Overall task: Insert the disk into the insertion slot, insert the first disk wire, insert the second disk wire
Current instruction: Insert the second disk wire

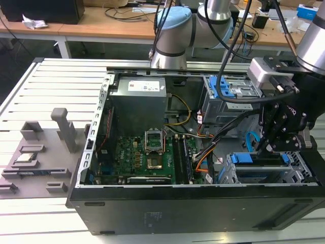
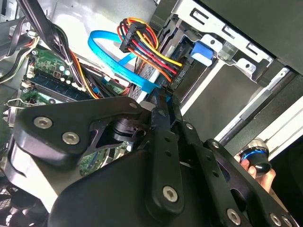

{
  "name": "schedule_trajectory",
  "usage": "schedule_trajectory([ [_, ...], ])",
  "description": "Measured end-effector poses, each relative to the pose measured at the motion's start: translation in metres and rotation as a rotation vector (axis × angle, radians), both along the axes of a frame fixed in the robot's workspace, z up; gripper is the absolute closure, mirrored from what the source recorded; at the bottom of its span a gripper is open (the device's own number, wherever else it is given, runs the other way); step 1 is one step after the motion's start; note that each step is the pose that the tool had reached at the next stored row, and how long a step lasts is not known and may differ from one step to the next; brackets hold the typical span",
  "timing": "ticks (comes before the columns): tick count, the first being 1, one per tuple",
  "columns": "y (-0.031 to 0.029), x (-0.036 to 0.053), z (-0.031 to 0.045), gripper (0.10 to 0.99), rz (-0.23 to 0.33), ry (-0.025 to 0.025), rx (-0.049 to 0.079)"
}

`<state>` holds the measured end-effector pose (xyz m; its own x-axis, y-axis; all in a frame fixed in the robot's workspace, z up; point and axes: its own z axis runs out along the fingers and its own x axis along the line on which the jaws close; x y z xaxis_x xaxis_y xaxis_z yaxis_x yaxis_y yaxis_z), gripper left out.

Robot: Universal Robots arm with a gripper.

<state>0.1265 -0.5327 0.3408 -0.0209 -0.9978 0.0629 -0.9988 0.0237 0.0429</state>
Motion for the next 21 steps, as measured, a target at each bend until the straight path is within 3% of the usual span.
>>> schedule_trajectory([
  [7,-0.0002,0.0000,0.0047,0.925,0.000,-0.0001,0.002],
  [9,-0.0002,0.0000,0.0050,0.925,0.000,-0.0001,0.018],
  [12,-0.0007,0.0000,0.0047,0.925,0.000,-0.0001,0.024],
  [21,-0.0034,0.0000,0.0025,0.925,0.000,-0.0001,0.028],
])
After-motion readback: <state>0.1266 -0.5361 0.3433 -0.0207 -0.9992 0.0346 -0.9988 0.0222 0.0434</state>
